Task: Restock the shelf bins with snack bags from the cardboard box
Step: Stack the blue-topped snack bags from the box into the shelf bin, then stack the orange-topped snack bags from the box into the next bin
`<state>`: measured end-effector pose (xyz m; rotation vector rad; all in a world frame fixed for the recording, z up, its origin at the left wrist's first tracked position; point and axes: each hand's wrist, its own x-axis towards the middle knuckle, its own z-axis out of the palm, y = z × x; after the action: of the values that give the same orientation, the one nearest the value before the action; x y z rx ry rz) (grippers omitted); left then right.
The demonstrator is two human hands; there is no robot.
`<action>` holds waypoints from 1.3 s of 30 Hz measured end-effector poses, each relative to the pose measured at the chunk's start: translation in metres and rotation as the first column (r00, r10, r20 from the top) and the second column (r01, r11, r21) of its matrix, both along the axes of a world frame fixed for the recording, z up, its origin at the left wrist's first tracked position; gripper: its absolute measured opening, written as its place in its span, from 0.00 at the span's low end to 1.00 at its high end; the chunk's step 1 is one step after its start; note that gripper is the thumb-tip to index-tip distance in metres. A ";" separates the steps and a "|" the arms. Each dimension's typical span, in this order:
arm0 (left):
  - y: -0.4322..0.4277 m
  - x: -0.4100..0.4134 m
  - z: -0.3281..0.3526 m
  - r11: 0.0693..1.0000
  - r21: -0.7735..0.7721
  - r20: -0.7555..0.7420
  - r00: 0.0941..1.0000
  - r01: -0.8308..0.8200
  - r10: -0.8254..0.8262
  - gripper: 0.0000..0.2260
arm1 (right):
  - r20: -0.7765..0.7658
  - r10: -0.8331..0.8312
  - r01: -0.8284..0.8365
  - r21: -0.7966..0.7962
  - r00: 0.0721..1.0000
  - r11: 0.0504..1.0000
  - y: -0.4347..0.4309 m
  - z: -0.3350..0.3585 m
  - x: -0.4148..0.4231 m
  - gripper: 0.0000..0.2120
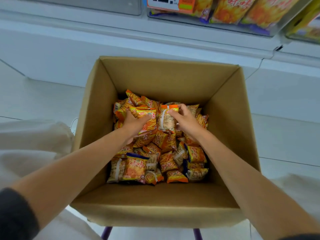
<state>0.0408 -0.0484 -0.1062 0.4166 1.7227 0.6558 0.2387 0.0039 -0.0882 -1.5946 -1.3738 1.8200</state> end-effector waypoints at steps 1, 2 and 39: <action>0.001 0.003 0.000 1.000 0.018 0.021 1.000 0.017 -0.017 0.64 | 0.010 0.036 -0.036 0.035 0.999 0.999 -0.003 0.006 -0.002 0.18; 0.002 0.006 0.001 0.999 0.038 0.034 0.999 0.025 -0.026 0.64 | -0.011 0.042 -0.042 0.052 0.999 0.998 -0.006 0.012 -0.004 0.15; 0.042 -0.102 0.287 0.712 0.675 -0.286 0.958 0.192 0.013 0.20 | -0.247 0.254 -0.140 0.400 0.935 0.906 0.043 0.266 -0.150 0.17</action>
<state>-0.0610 -0.0066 0.1804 1.1691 1.6360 1.2300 0.0886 0.0472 0.1775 -0.9742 -1.6652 1.6831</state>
